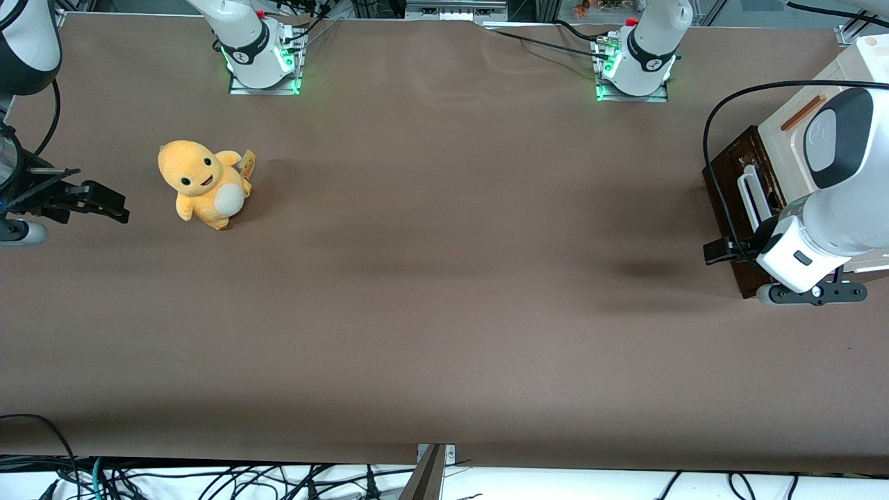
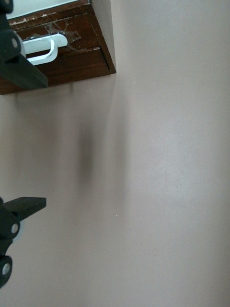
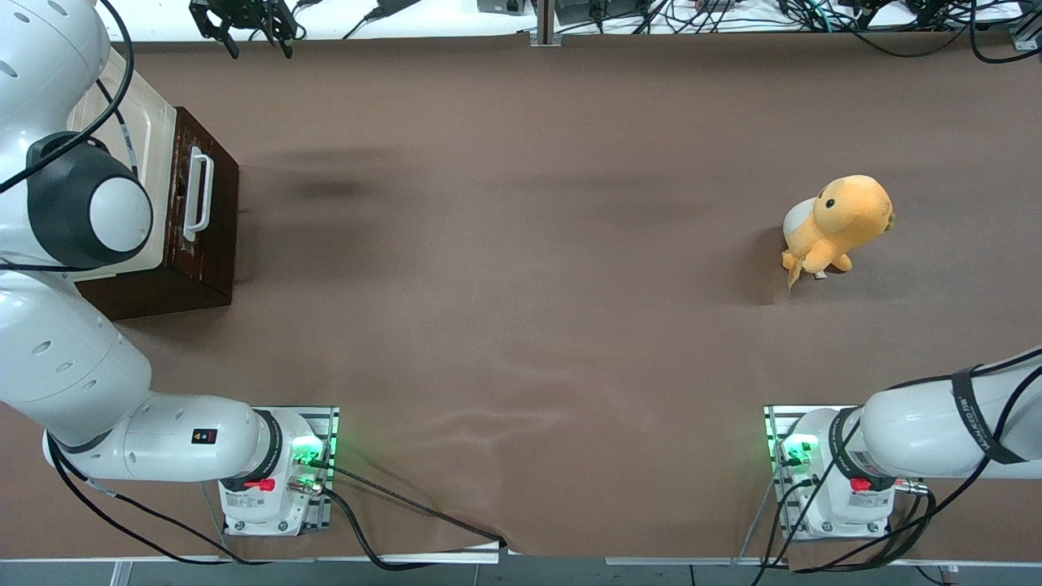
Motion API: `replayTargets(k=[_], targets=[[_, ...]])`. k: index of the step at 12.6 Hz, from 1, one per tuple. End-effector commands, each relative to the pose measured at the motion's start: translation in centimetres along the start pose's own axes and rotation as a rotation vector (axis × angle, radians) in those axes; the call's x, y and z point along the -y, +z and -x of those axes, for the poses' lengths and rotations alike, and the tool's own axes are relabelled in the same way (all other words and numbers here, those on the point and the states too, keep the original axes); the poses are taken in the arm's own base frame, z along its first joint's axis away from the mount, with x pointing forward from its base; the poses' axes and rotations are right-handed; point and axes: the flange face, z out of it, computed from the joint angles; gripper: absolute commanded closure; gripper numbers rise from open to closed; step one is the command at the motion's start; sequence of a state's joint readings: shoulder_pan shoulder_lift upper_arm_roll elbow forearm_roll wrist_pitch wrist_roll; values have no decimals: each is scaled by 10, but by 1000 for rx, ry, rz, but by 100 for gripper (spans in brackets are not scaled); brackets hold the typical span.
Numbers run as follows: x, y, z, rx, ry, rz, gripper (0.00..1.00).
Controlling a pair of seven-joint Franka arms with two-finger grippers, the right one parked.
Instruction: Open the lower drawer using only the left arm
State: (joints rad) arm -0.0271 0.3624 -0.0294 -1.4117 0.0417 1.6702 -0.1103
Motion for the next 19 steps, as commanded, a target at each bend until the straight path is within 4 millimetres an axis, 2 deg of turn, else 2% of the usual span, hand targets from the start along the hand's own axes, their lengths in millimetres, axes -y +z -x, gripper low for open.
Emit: replayTargets(k=[1, 9, 13, 17, 19], targets=[[1, -6, 6, -3, 23, -17, 0], [-6, -7, 6, -5, 16, -13, 0], [-10, 3, 7, 27, 19, -28, 0], [-5, 10, 10, 68, 13, -37, 0], [-6, 14, 12, 85, -36, -81, 0]])
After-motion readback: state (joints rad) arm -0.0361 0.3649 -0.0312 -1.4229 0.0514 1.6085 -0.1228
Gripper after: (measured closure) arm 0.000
